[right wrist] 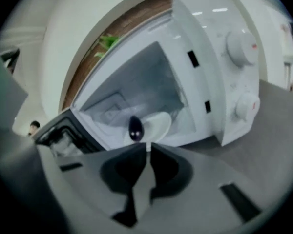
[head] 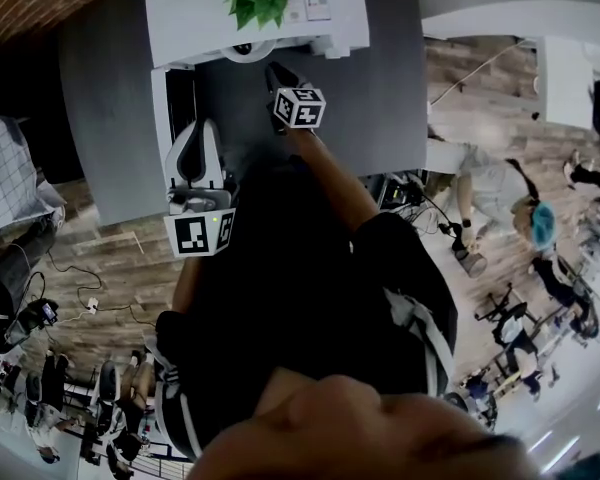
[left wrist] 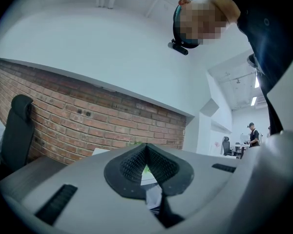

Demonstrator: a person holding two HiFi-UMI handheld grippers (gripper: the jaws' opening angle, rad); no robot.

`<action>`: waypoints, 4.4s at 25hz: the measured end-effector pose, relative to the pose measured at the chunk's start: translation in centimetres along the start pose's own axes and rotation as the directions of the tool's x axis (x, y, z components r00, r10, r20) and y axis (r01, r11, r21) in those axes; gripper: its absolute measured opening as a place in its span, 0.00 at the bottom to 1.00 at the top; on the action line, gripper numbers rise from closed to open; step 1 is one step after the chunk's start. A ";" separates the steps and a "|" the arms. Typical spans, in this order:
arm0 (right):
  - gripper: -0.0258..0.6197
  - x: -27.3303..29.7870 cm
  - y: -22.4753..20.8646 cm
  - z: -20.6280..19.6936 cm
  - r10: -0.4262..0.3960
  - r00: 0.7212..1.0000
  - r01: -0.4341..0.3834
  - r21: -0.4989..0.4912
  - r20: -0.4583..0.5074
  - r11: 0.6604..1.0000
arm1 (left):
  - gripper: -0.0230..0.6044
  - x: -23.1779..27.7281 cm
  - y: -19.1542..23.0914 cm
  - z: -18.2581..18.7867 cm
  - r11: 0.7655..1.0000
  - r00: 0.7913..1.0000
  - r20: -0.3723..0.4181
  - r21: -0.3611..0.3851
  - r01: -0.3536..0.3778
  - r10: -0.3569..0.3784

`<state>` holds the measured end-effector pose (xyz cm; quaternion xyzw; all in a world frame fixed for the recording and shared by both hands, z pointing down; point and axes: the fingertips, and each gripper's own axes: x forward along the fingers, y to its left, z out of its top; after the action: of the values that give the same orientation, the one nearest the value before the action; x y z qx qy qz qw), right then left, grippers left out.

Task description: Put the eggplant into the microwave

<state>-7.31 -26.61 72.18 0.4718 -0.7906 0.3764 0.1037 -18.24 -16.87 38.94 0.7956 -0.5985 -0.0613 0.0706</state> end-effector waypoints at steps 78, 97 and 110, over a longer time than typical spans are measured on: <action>0.09 -17.6 11.1 3.7 -0.001 0.997 0.026 -0.309 0.081 0.951 | 0.09 -5.6 0.9 -1.5 1.000 0.999 -0.036 0.001 0.011 -0.011; 0.09 -27.0 14.7 4.6 0.043 0.968 0.037 -0.308 0.249 0.951 | 0.09 -7.5 -3.5 -2.8 0.992 0.990 -0.057 0.016 0.129 -0.128; 0.09 -28.1 13.8 4.3 0.021 0.961 0.066 -0.301 0.276 0.951 | 0.09 -7.5 -4.9 -3.1 0.987 0.986 -0.063 0.021 0.157 -0.156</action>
<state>-2.90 -7.12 47.72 0.5066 -0.8407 0.1781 0.0692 -15.10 -8.16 41.14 0.8426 -0.5324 -0.0343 0.0734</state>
